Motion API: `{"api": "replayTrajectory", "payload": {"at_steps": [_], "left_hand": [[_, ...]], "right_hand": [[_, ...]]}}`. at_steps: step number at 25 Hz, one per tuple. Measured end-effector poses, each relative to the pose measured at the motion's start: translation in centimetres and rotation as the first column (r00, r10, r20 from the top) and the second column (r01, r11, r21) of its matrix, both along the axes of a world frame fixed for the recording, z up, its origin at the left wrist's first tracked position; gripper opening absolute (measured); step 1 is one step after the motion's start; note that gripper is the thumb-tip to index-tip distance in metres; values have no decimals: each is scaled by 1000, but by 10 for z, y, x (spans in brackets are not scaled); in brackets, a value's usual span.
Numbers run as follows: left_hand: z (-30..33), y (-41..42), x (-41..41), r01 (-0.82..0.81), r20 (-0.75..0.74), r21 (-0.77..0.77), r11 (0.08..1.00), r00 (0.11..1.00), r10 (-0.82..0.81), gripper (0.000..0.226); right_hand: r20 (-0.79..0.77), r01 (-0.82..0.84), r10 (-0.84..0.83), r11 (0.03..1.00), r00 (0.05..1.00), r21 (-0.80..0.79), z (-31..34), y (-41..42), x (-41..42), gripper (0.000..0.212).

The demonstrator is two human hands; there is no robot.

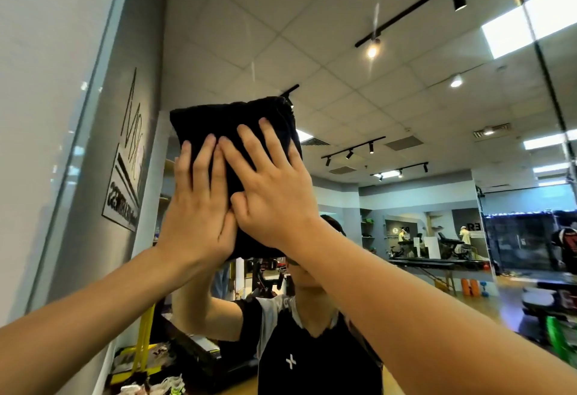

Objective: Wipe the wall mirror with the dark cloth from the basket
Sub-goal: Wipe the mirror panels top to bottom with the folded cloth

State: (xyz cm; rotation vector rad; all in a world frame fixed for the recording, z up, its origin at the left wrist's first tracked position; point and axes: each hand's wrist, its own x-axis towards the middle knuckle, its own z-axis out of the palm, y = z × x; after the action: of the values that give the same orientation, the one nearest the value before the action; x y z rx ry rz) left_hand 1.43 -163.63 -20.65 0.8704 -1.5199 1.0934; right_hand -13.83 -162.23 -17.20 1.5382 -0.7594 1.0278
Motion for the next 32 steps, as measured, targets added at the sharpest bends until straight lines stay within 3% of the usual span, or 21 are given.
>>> {"api": "replayTrajectory", "payload": {"at_steps": [18, 26, 32], "left_hand": [[9, 42, -344, 48, 59, 1, 999, 997, -48, 84], [-11, 41, -365, 76, 101, -16, 997, 992, -74, 82], [-78, 45, -372, 135, 135, 36, 990, 981, -139, 86]], "right_hand": [[55, 129, -128, 992, 990, -10, 2, 48, -344, 74], [93, 58, -56, 998, 994, -26, -27, 44, -368, 71], [80, 48, -48, 999, 996, 6, -95, 51, -378, 74]]}}
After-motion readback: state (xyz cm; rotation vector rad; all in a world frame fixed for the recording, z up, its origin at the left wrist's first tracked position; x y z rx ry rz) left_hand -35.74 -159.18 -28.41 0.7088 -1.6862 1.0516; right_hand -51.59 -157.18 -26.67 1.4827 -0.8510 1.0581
